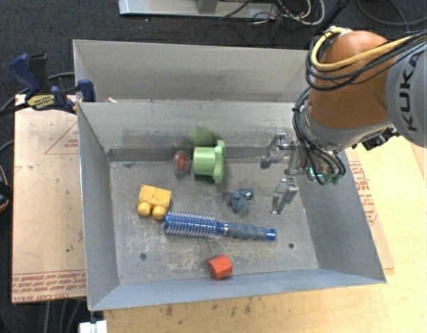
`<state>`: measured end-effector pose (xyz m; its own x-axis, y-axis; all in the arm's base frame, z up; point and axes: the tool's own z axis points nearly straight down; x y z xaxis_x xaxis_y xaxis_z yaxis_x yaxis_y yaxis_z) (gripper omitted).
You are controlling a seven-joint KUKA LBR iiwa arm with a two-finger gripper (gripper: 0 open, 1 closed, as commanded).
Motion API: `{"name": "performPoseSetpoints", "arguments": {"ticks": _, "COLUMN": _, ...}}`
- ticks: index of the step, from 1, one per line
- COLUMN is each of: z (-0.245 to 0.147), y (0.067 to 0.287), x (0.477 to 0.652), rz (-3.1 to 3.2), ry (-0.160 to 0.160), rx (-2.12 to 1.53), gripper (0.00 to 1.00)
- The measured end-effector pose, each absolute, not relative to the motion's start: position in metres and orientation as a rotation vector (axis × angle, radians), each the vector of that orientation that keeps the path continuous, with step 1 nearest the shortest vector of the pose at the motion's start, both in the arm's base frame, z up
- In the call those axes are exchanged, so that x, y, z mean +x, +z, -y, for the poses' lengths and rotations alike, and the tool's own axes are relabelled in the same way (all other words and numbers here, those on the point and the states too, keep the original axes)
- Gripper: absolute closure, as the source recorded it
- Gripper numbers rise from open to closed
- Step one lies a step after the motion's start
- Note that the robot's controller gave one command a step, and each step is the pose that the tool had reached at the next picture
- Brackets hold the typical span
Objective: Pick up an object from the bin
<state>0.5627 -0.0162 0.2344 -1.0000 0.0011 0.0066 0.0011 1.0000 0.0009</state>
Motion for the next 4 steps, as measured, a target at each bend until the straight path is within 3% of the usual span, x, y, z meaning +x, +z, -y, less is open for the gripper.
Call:
{"name": "performPoseSetpoints", "arguments": {"ticks": 1, "z": 0.012, "y": 0.078, "x": 0.491, "rz": 3.145, "ry": -0.001, "rx": 0.17, "gripper": 0.0}}
{"name": "performPoseSetpoints", "arguments": {"ticks": 2, "z": 0.012, "y": 0.08, "x": 0.491, "rz": 3.143, "ry": -0.001, "rx": 0.174, "gripper": 1.0}}
{"name": "performPoseSetpoints", "arguments": {"ticks": 3, "z": 0.03, "y": 0.223, "x": 0.48, "rz": 3.122, "ry": 0.002, "rx": 0.42, "gripper": 1.0}}
{"name": "performPoseSetpoints", "arguments": {"ticks": 4, "z": -0.02, "y": 0.194, "x": 0.481, "rz": 3.082, "ry": -0.004, "rx": 0.599, "gripper": 1.0}}
